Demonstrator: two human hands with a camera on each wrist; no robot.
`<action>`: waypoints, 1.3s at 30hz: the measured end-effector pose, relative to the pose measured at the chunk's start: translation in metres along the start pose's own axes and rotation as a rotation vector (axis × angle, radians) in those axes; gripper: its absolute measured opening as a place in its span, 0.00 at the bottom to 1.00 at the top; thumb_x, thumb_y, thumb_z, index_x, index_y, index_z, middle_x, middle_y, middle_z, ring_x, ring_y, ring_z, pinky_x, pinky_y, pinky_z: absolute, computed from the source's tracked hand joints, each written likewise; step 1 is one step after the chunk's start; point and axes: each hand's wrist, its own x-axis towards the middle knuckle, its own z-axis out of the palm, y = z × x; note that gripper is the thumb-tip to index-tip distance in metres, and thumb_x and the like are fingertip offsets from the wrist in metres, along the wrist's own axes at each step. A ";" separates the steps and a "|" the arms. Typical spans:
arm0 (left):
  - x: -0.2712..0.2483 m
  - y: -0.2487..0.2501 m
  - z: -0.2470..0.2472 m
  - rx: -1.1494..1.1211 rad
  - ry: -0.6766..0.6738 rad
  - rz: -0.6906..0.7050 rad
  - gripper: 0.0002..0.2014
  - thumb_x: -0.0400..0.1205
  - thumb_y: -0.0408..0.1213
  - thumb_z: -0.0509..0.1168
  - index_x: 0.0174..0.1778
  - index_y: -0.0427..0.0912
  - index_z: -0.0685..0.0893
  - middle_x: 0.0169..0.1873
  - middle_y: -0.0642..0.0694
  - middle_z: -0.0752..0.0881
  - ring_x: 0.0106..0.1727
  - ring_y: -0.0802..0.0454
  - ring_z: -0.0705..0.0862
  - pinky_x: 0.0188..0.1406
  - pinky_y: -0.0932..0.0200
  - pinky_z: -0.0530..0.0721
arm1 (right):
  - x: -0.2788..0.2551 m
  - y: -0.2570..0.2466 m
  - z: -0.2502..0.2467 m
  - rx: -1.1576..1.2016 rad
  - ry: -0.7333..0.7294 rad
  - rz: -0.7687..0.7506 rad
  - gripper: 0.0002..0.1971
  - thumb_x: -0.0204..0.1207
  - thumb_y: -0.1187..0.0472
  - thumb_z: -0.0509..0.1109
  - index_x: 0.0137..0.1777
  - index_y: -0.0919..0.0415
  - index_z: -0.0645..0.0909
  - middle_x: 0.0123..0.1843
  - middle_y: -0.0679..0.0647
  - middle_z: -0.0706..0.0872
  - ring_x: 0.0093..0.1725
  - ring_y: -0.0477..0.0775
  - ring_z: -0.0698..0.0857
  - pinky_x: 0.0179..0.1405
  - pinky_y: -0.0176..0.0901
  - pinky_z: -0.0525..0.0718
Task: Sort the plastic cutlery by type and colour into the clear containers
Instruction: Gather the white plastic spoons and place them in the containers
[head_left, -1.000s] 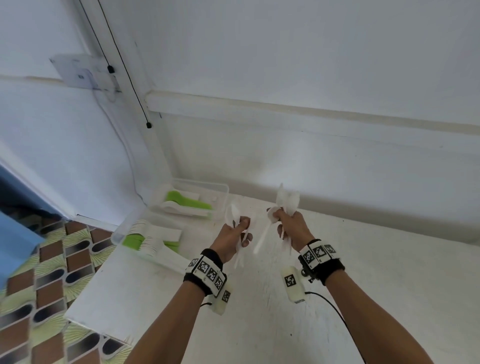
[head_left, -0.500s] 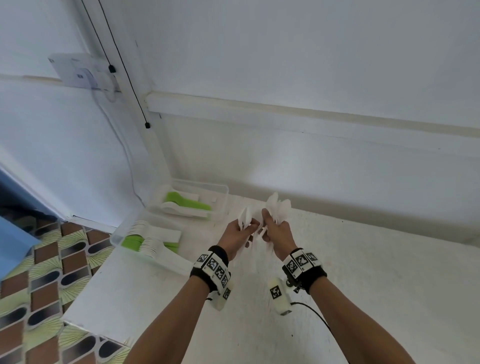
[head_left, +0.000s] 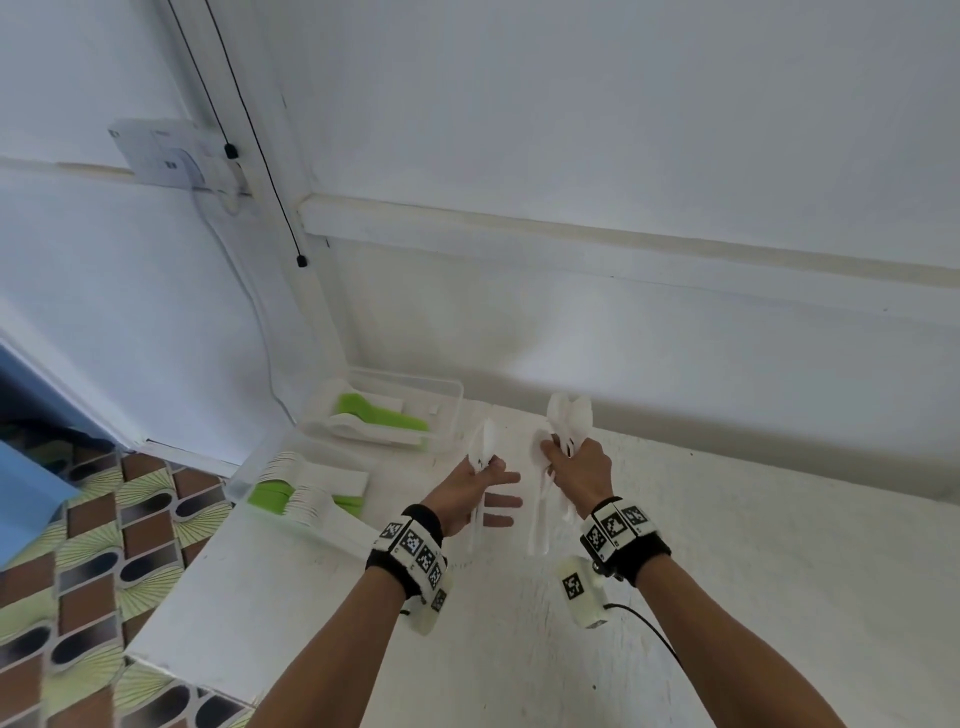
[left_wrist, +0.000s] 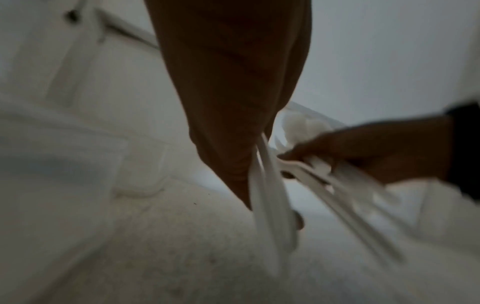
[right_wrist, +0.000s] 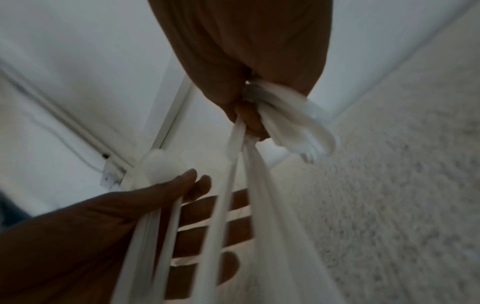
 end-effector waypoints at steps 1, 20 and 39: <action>0.000 -0.001 -0.001 0.073 0.008 -0.007 0.20 0.88 0.47 0.65 0.69 0.37 0.74 0.67 0.39 0.85 0.59 0.36 0.90 0.56 0.34 0.89 | -0.001 -0.001 -0.001 -0.016 0.000 -0.015 0.10 0.81 0.56 0.74 0.46 0.64 0.84 0.34 0.52 0.87 0.34 0.49 0.87 0.29 0.31 0.80; 0.000 0.000 0.007 0.040 -0.075 -0.182 0.16 0.91 0.41 0.59 0.66 0.33 0.82 0.56 0.35 0.91 0.57 0.36 0.91 0.57 0.38 0.89 | -0.006 0.004 0.016 0.012 -0.141 0.041 0.18 0.78 0.45 0.76 0.45 0.62 0.86 0.35 0.56 0.91 0.33 0.53 0.90 0.36 0.43 0.87; 0.005 -0.003 -0.005 0.098 -0.009 -0.197 0.11 0.87 0.41 0.68 0.54 0.39 0.74 0.45 0.42 0.79 0.29 0.53 0.78 0.21 0.62 0.71 | 0.002 -0.004 0.016 0.031 -0.112 -0.031 0.12 0.77 0.53 0.78 0.48 0.62 0.85 0.38 0.53 0.89 0.38 0.53 0.88 0.34 0.41 0.83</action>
